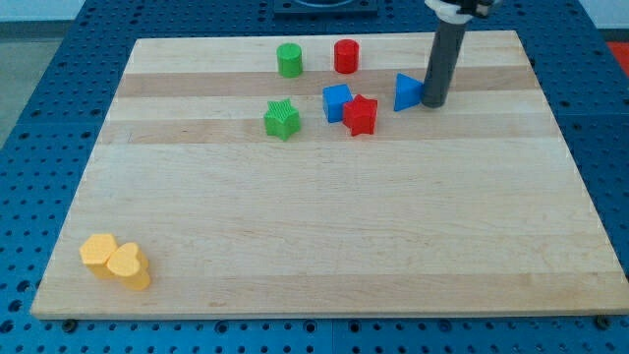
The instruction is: Slide the blue triangle towards the top left side of the board
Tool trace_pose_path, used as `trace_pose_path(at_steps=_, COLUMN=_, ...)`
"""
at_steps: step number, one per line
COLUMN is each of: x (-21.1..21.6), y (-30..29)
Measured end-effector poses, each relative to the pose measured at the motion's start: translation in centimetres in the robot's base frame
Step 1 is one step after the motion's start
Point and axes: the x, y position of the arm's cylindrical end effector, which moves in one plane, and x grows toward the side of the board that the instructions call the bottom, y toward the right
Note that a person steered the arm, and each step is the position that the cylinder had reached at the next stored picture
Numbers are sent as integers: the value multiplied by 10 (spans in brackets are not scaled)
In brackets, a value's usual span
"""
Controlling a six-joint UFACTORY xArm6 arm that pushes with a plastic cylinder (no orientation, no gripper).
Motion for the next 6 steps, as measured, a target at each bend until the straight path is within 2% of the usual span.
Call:
trace_pose_path(at_steps=3, x=-66, y=-49)
trace_pose_path(at_steps=4, x=-66, y=-70)
trace_pose_path(at_steps=5, x=-64, y=-60)
trace_pose_path(at_steps=6, x=-70, y=-8)
